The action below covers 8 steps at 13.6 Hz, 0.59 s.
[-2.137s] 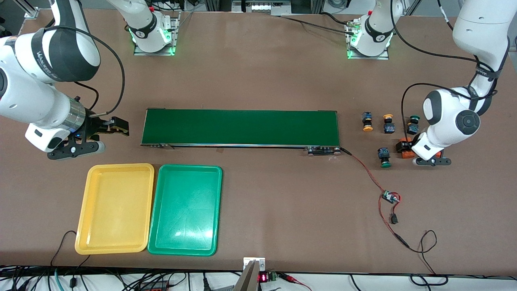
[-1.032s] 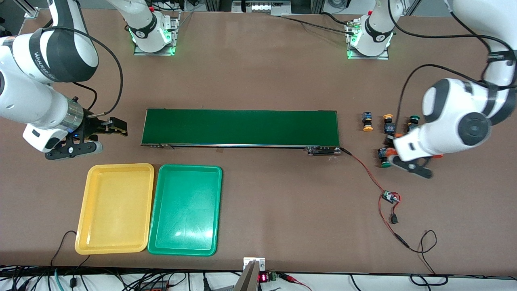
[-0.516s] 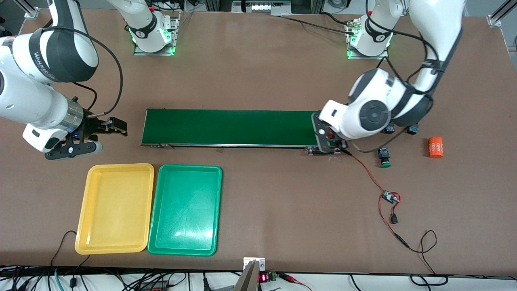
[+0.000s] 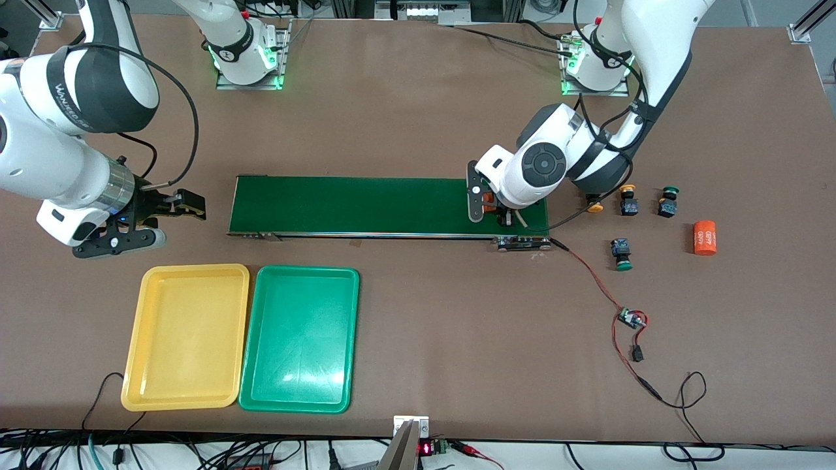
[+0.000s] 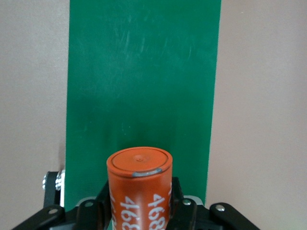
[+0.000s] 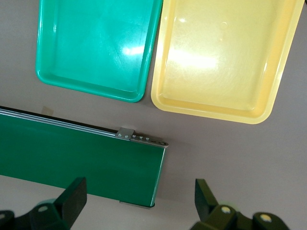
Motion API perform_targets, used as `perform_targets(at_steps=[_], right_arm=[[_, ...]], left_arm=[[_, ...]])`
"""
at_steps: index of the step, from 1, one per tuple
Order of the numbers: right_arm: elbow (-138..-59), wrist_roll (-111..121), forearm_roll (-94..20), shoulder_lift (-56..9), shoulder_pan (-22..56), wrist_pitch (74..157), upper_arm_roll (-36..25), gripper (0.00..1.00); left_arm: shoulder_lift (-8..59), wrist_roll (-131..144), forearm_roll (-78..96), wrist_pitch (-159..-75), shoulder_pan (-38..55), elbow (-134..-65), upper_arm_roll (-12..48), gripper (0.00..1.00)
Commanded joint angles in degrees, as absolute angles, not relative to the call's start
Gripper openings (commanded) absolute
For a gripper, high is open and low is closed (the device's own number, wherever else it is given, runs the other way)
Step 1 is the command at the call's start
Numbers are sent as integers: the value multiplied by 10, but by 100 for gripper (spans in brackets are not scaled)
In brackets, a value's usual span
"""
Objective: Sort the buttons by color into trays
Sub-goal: 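Carry the cylinder onto the green belt and open the left gripper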
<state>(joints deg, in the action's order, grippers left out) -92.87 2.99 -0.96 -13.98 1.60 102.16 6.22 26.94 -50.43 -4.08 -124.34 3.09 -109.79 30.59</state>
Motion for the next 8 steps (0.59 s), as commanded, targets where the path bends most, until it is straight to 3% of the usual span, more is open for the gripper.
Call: perform_targets(at_steps=[1, 2, 3, 6, 8], right_arm=[[-923, 34, -13, -141, 14, 1013, 62, 100], [-923, 34, -13, -141, 14, 1014, 63, 100], [-923, 34, -13, -141, 14, 1014, 63, 100], [-924, 34, -13, -141, 13, 1013, 62, 100], [-925, 36, -13, -141, 13, 1013, 62, 100]], left_arm=[[267, -495, -54, -1280, 29, -1122, 304, 31], [269, -495, -54, -1280, 28, -1122, 303, 93], [269, -495, -54, -1279, 28, -1122, 303, 100], [251, -495, -55, -1266, 22, -1117, 305, 100], [213, -487, -54, -1214, 17, -1106, 303, 100]])
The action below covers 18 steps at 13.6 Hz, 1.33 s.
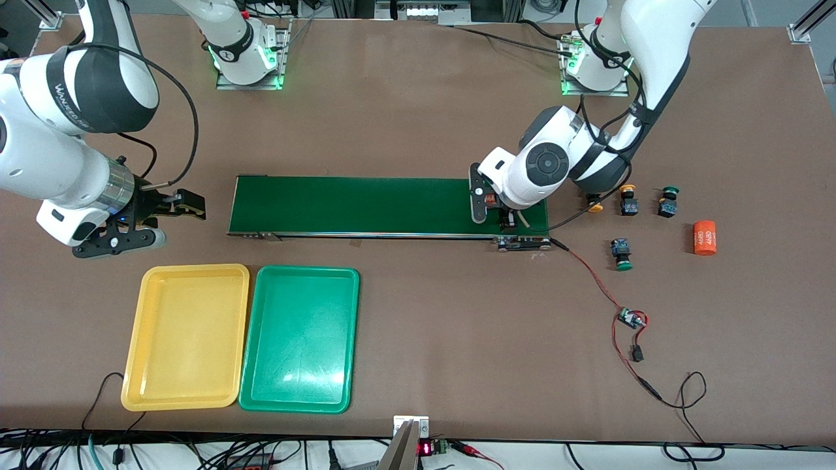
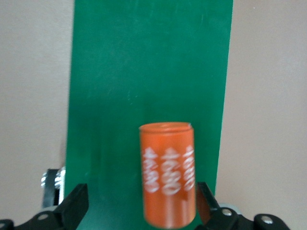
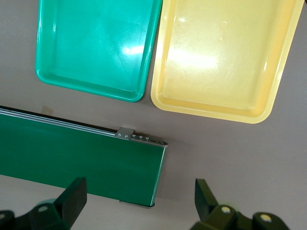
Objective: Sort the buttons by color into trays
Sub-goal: 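Carry the cylinder onto the green belt and open the left gripper, then move the left gripper back over the green-cap button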
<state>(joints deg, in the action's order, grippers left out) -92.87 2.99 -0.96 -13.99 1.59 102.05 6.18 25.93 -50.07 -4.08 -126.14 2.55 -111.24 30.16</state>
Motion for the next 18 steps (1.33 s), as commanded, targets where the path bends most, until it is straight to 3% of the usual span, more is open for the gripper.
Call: perform_targets(at_steps=[1, 4, 9, 12, 14, 18], right_arm=[[-925, 35, -13, -141, 13, 1013, 62, 100], [-925, 32, -13, -141, 15, 1012, 62, 100], [-924, 32, -13, -141, 14, 1011, 62, 100], [-924, 33, -13, -141, 14, 1010, 62, 100], [-925, 30, -13, -141, 15, 1010, 62, 100], [-925, 27, -13, -141, 14, 1010, 62, 100]], left_arm=[[197, -453, -54, -1172, 8, -1093, 303, 100], [191, -290, -54, -1075, -9, -1036, 301, 100], [195, -49, -133, -1047, -44, -963, 274, 100], [243, -47, -166, -1025, -85, -883, 269, 100], [276, -50, -169, -1024, -118, -860, 257, 100], [301, 52, -163, -1014, -174, -885, 255, 100]])
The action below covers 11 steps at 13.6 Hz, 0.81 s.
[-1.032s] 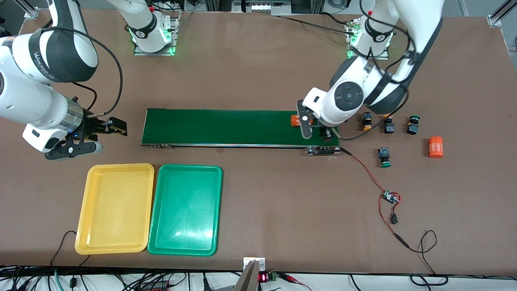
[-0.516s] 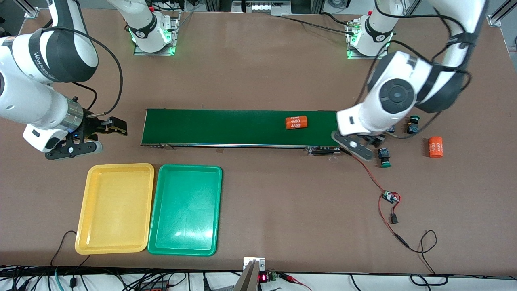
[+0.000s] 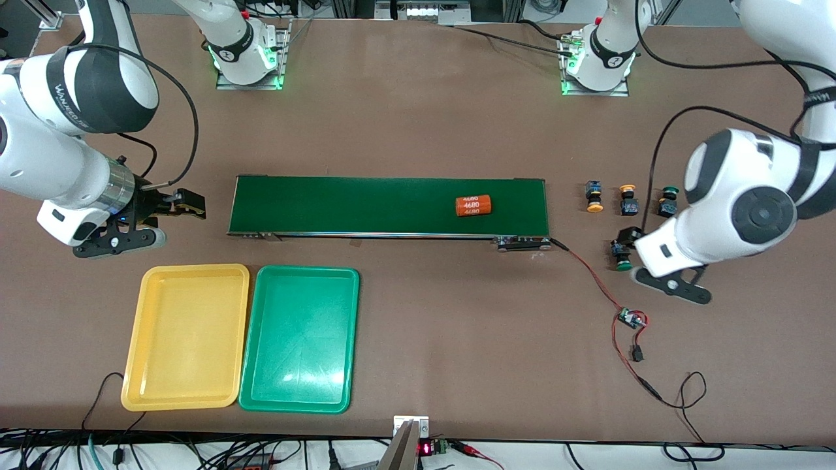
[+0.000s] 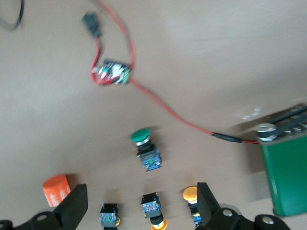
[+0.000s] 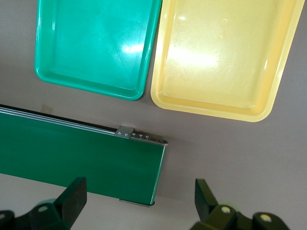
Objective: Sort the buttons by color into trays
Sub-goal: 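Move the left gripper back over the green-cap button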
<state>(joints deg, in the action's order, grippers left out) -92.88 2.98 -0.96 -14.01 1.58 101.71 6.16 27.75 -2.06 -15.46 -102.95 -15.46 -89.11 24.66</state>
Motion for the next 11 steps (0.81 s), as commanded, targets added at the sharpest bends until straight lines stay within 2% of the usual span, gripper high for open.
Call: perform_targets(at_steps=[1, 4, 8, 11], right_arm=[[-925, 27, -13, -141, 14, 1011, 62, 100], [-925, 28, -13, -141, 13, 1010, 62, 100], [-924, 27, -13, -141, 13, 1011, 62, 100], [-924, 27, -14, -141, 13, 1011, 62, 100]], left_arm=[[301, 96, -163, -1023, -177, -906, 255, 100], [298, 141, -163, -1148, -210, -1016, 256, 100], [298, 167, -163, -1383, -247, -1162, 257, 100], [301, 192, -169, -1439, -247, -1206, 255, 100]])
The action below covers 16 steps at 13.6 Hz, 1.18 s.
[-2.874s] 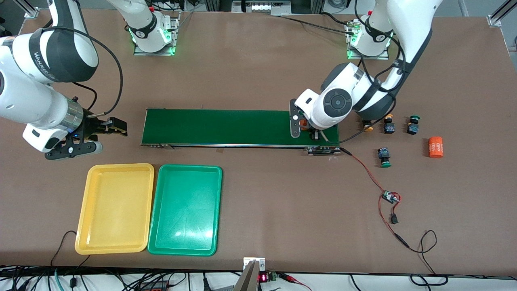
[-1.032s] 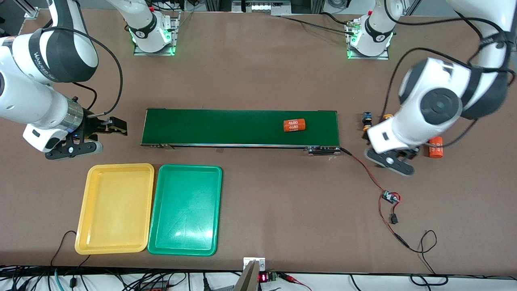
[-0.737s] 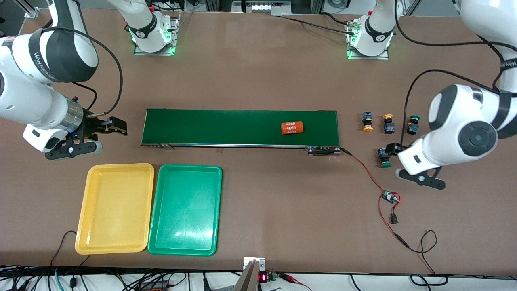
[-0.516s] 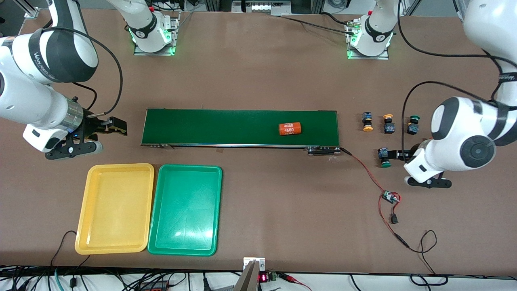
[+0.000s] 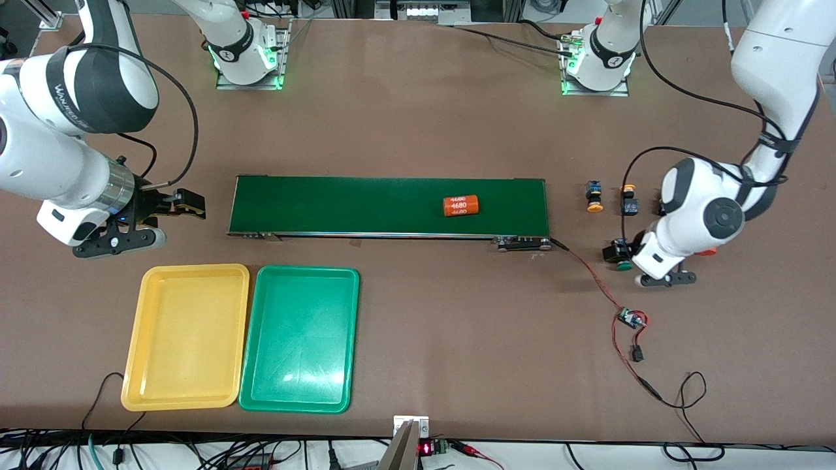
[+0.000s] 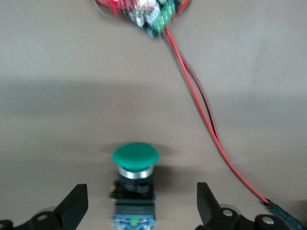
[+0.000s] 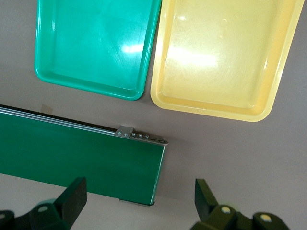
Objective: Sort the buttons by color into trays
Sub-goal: 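Move the left gripper back over the green-cap button, then grasp the green-cap button with the left gripper and lift it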
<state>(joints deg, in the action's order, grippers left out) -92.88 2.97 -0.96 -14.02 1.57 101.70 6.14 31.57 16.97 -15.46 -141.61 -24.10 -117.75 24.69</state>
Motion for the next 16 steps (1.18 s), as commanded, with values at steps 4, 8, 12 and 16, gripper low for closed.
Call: perform_targets(at_steps=[4, 8, 12, 16], right_arm=[[-924, 27, -13, -141, 13, 1011, 62, 100], [-925, 28, -13, -141, 11, 1010, 62, 100], [-925, 32, -13, -141, 4, 998, 62, 100], [-925, 31, -13, -140, 3, 997, 62, 100]], left_arm=[[309, 189, -170, -1439, -253, -1206, 254, 71], [302, 188, -170, -1410, -252, -1197, 256, 21], [270, 175, -171, -1256, -248, -1102, 295, 19], [270, 178, -159, -1123, -251, -1026, 386, 19]])
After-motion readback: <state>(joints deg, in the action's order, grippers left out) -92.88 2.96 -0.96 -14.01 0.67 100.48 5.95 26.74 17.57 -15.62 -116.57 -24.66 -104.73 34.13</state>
